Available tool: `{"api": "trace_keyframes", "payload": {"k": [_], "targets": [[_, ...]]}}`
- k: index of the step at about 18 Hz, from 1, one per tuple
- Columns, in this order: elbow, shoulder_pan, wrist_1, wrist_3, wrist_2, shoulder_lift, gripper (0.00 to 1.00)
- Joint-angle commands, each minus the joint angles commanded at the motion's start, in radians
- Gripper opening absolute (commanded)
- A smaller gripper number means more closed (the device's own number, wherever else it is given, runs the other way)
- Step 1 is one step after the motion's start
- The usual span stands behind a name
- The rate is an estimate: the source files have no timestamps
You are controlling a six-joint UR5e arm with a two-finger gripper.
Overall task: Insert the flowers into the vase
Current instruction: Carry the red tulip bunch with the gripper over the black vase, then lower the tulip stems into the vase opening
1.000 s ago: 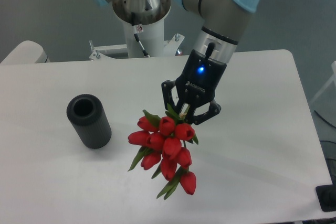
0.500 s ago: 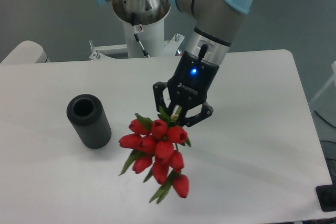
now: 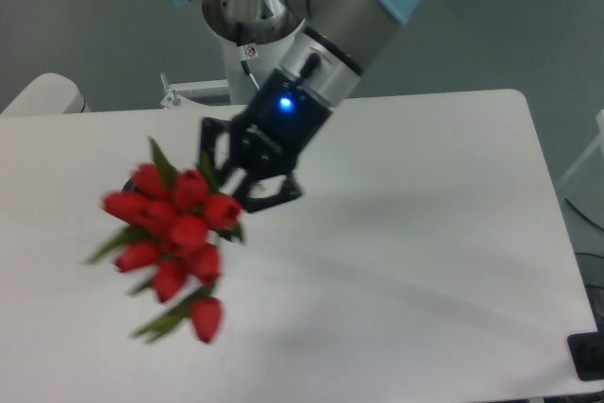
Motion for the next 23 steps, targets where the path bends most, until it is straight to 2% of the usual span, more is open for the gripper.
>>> {"api": "trace_keyframes", "payload": {"k": [5, 7, 11, 14, 17, 21, 23], "targets": [[-0.055, -0.065, 0.023, 0.006, -0.021, 0.006, 0.13], [-0.069, -0.065, 0.031, -0.003, -0.112, 0.008, 0.13], [-0.091, -0.054, 0.045, 0.006, -0.147, 0.009, 0.13], [-0.138, -0.028, 0.077, 0.024, -0.247, 0.008, 0.13], [-0.167, 0.007, 0.077, 0.089, -0.317, 0.005, 0.13], [-0.213, 0.017, 0.078, 0.156, -0.333, 0.002, 0.13], [-0.209, 0.015, 0.08, 0.161, -0.335, 0.002, 0.13]]}}
